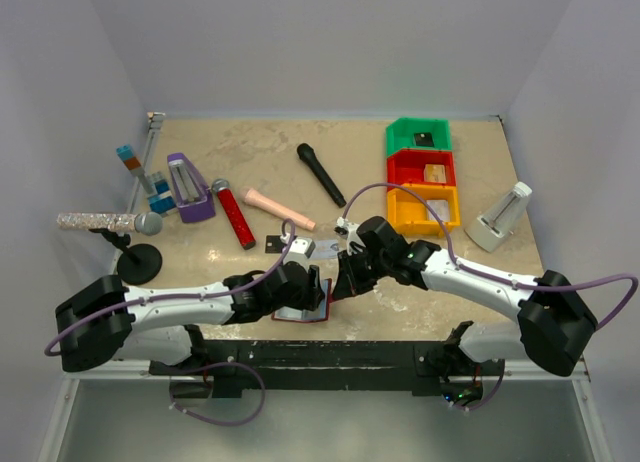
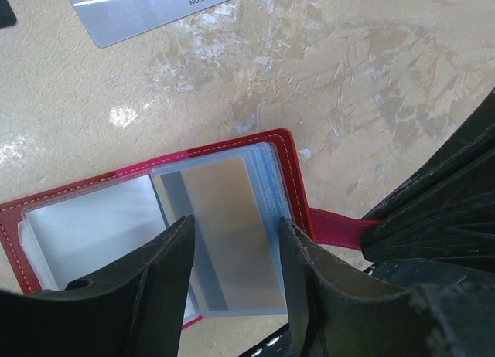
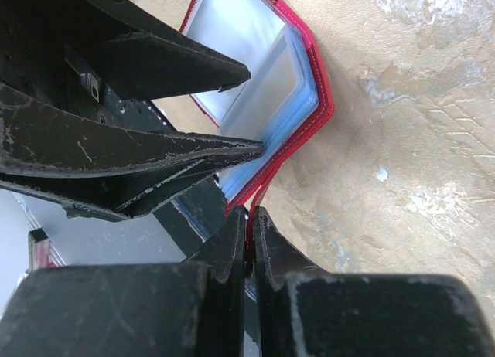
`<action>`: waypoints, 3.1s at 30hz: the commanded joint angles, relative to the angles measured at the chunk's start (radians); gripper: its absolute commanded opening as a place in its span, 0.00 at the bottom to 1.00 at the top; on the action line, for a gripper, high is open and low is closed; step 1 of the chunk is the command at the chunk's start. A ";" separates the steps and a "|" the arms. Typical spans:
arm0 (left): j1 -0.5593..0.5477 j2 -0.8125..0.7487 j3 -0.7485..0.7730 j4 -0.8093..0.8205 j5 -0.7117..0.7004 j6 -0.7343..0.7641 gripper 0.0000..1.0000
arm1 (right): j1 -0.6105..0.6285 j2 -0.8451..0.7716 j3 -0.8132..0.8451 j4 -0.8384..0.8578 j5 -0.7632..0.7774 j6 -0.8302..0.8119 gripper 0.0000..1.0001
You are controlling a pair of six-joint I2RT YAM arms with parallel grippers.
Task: Take the credit cards out of the card holder
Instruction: Remove the credit card from the card holder.
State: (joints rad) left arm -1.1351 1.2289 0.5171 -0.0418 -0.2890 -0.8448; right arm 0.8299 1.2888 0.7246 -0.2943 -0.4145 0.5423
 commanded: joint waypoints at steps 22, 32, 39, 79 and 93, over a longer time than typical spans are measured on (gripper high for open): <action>-0.008 -0.120 0.017 -0.173 -0.157 -0.037 0.53 | -0.002 -0.008 0.026 0.003 -0.017 -0.008 0.00; -0.006 -0.198 0.031 -0.293 -0.282 -0.019 0.55 | -0.003 -0.006 0.022 0.004 -0.017 -0.010 0.00; -0.006 -0.149 0.034 -0.256 -0.245 -0.007 0.55 | -0.003 0.000 0.024 0.003 -0.018 -0.011 0.00; -0.006 -0.233 -0.118 -0.234 -0.208 -0.195 0.56 | -0.003 0.015 0.019 0.007 -0.021 -0.013 0.00; -0.006 -0.195 -0.124 -0.210 -0.182 -0.198 0.56 | -0.002 0.018 0.018 0.015 -0.024 -0.012 0.00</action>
State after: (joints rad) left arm -1.1358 1.0199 0.3962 -0.2710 -0.4702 -1.0172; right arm 0.8299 1.3041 0.7246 -0.2955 -0.4149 0.5388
